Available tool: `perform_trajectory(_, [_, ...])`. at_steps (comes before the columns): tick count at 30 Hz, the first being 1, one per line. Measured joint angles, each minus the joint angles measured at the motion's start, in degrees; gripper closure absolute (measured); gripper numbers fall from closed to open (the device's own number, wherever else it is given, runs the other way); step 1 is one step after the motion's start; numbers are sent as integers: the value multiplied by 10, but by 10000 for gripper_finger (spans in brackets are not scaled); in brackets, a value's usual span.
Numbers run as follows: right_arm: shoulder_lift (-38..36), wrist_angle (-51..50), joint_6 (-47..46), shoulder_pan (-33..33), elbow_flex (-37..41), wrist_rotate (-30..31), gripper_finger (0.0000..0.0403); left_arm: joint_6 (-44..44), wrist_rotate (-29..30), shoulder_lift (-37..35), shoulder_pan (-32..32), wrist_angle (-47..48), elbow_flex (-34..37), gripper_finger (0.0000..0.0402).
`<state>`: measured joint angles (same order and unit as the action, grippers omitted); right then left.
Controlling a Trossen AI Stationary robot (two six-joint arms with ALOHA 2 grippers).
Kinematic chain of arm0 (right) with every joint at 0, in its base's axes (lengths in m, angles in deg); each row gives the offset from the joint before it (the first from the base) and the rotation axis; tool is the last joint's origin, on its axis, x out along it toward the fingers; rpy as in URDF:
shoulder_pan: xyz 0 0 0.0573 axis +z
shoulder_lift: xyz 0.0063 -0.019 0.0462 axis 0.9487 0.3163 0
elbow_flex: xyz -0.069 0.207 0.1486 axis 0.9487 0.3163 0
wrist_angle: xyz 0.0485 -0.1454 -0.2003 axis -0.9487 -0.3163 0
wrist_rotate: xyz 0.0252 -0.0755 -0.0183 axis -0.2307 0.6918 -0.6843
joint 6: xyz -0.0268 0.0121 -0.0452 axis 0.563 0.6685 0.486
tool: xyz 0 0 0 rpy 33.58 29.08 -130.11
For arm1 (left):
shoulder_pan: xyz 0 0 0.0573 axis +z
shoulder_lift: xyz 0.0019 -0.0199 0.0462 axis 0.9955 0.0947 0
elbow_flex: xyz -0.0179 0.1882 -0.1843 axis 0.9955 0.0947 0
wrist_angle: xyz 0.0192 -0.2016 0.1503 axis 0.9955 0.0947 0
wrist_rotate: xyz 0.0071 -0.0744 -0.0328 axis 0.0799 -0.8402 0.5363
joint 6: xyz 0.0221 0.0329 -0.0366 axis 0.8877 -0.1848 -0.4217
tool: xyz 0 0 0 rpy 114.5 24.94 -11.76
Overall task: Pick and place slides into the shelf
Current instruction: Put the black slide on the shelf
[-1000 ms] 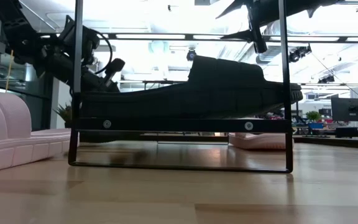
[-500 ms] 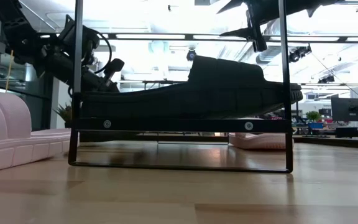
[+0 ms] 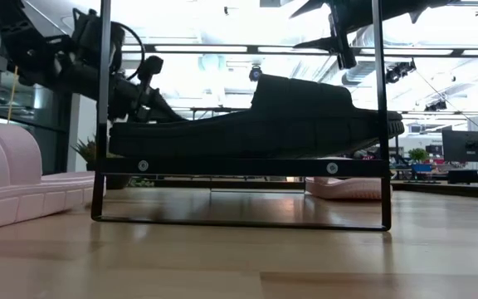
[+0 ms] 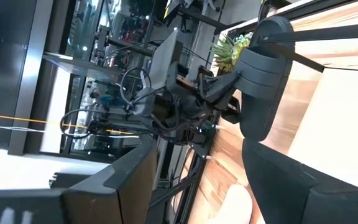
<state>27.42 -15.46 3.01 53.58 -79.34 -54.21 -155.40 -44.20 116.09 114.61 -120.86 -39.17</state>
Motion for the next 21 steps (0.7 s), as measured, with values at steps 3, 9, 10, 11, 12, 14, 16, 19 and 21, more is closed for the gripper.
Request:
perform_trajectory(3, [0,0,0,0,0,-1,174,15,6,-31,0,-3,0,399])
perform_trajectory(9, [0,2,0,0,0,-7,174,57,20,-106,0,0,0,400])
perform_trajectory(10, [0,4,0,0,0,-7,174,62,20,-119,0,0,0,400])
perform_trajectory(11, [0,7,0,0,0,-8,174,68,18,-130,0,0,0,400])
perform_trajectory(12, [0,12,-2,0,0,-13,174,74,13,-142,0,1,0,400])
perform_trajectory(14, [0,23,-6,0,0,-20,174,82,-3,-165,0,2,0,400])
perform_trajectory(16, [0,41,-6,0,0,-30,174,90,-23,-185,0,3,0,400])
perform_trajectory(19, [0,65,-6,0,0,-44,174,100,-53,-213,0,4,0,400])
perform_trajectory(21, [0,77,-6,0,0,-47,174,108,-75,-231,0,11,-4,400])
